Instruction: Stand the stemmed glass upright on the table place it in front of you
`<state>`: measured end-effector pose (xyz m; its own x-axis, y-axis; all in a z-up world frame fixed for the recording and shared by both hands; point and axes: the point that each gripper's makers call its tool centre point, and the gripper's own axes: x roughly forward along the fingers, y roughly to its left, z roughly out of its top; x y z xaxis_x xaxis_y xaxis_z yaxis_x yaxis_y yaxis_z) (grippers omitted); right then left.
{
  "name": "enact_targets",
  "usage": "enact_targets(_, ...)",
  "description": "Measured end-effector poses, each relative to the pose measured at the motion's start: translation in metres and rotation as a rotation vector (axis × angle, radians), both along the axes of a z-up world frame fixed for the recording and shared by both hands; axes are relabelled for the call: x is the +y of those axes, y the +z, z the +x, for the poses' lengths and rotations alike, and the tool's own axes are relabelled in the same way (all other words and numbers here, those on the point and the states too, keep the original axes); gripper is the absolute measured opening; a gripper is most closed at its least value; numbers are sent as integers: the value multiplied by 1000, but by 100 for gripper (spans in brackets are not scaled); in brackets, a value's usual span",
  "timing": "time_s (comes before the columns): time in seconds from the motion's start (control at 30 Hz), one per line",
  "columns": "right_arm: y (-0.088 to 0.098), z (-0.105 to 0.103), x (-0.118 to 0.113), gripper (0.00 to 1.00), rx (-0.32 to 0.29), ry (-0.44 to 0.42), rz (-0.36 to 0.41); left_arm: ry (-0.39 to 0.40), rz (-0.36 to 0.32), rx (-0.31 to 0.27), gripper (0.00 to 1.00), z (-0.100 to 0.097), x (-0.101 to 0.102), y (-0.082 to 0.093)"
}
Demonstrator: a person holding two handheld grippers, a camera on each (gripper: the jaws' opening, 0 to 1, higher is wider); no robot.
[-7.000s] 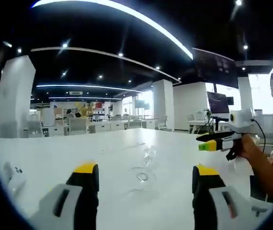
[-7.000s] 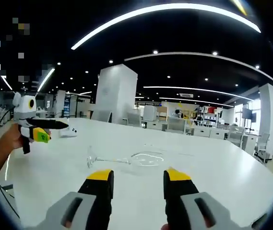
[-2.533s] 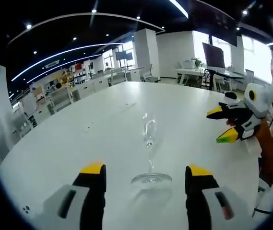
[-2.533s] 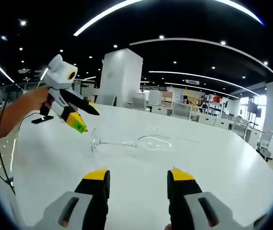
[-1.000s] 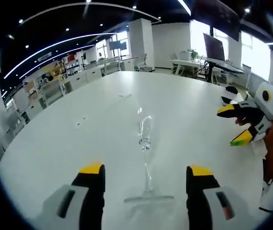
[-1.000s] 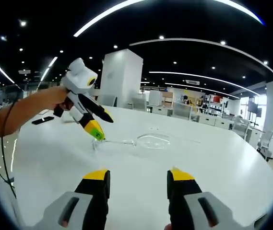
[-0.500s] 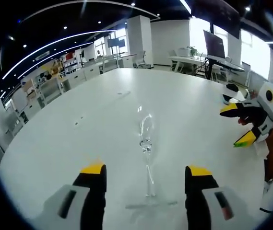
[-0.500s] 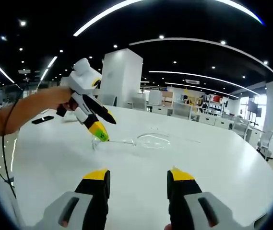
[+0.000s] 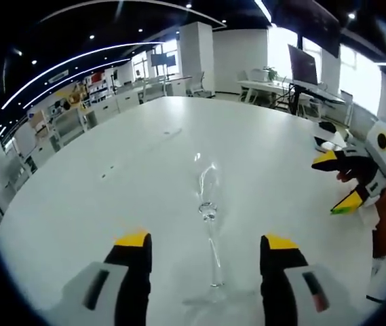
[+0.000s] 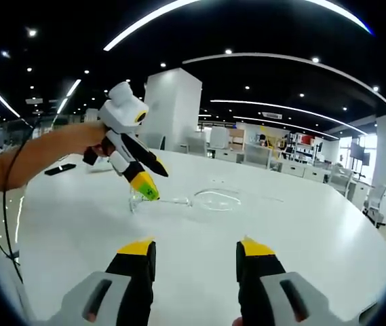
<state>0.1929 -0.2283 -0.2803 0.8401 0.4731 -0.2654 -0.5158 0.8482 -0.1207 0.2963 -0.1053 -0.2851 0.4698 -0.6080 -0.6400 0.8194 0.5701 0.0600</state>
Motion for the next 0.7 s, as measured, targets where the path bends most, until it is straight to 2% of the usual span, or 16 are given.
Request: enact_targets(0.7, 0, -1, 2, 50, -1, 1, 3, -19, 35, 34, 61, 5, -10, -9)
